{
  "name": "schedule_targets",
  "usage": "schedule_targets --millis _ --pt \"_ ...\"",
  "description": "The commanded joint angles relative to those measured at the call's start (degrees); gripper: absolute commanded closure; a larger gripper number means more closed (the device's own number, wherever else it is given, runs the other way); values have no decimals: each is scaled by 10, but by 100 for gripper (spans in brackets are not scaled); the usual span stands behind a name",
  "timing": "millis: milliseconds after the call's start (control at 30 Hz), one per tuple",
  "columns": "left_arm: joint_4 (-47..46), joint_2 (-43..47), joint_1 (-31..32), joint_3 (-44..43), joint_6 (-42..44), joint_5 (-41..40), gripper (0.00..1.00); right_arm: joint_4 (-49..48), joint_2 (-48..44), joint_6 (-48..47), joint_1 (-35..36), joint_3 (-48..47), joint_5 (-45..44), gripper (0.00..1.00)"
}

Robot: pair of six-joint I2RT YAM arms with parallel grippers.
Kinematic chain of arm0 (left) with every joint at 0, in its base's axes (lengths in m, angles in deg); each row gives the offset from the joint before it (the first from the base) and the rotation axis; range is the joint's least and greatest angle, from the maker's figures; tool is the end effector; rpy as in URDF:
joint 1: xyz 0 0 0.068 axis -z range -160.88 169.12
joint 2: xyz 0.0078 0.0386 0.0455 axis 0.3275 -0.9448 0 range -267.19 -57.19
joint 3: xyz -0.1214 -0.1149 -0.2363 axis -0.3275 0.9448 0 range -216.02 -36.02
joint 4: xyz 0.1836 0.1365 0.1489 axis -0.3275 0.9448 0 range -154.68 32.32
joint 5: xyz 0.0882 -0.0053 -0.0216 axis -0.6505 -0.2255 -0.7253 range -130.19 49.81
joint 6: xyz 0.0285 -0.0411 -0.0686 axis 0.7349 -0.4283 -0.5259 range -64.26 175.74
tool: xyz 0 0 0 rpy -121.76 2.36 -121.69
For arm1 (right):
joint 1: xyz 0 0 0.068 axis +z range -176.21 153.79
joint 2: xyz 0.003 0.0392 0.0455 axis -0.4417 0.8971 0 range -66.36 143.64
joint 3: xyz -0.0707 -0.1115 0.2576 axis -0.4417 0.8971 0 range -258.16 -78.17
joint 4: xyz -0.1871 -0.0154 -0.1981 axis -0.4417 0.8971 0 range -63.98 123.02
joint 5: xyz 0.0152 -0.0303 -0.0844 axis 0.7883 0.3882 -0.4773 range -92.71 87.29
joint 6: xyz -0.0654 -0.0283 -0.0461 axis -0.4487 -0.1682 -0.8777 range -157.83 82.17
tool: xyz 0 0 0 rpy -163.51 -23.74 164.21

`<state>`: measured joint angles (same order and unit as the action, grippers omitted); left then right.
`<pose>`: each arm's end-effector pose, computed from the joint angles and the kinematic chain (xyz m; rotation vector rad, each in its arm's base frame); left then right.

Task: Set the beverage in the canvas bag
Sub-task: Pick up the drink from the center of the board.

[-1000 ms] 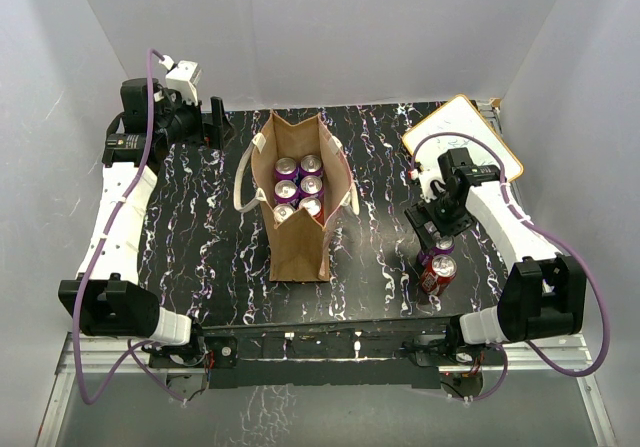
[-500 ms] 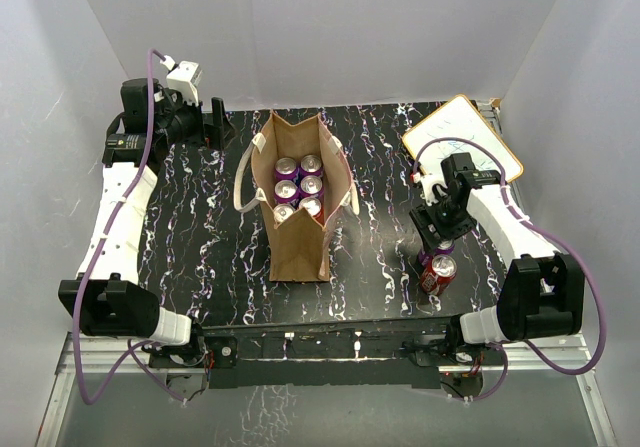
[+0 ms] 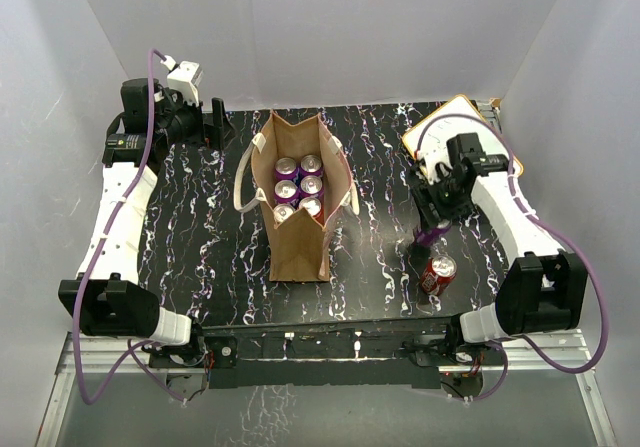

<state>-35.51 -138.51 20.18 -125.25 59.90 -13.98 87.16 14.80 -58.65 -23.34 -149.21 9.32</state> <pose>0.3548 -0.0395 0.4352 0.3886 1.8832 -0.4068 0.2867 0.0299 0.2660 -0.6179 2.7097 0.2179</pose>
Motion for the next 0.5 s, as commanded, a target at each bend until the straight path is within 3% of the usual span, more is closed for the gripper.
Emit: schedule_targets --millis 0,467 --pt "5 6 -4 -10 15 11 4 -31 -5 38 -2 -120 43 92" --pt "7 1 -3 0 25 40 5 -98 52 130 40 -387 131 92"
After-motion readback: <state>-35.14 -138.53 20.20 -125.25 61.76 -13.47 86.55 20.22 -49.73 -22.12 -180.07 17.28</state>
